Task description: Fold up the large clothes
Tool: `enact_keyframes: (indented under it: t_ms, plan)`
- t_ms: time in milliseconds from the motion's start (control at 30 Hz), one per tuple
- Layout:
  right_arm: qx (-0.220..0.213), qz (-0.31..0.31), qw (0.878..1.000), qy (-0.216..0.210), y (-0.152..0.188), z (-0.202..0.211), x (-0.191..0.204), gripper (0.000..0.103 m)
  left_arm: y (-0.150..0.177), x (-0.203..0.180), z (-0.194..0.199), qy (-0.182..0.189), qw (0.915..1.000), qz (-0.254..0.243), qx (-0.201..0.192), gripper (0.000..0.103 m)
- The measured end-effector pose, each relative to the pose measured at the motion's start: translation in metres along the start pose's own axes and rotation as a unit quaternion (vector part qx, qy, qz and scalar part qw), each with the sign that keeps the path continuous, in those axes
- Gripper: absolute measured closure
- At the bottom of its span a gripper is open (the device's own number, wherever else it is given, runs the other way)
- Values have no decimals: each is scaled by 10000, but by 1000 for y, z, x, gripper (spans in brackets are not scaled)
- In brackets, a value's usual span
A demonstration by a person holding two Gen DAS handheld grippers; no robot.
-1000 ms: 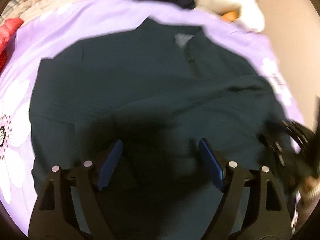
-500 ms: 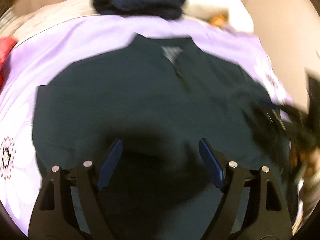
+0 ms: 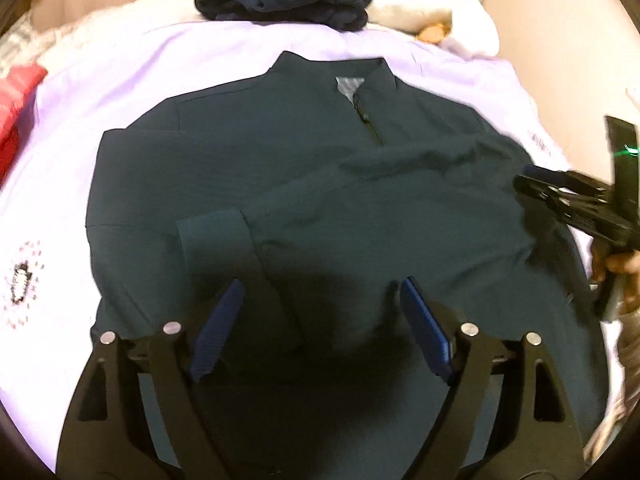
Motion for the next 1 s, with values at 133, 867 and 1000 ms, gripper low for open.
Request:
enact_keyframes:
  t_ms: [133,867,1000]
  plan:
    - [257,294,9992,100,40,2,17,54,19,4,-15,-444,9987,-118,226,20]
    - [56,-1677,9852,-360,217,186,23,31,243,87,169,544,9601,2743,-61,5]
    - [117,-2018,9783,-451,246,197,19,31,259,88,176,864,9507,2979,-56,5]
Point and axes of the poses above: each gripper's, at about its wrist camera, not at the fingertips, and z roughly against the way its jaws point, x to its left, y to its underside, the point moved 6 cm from there along -z, roughly the way its jaws point, and after that the axes turned 10 degrees about z, right-handed, at the moved point
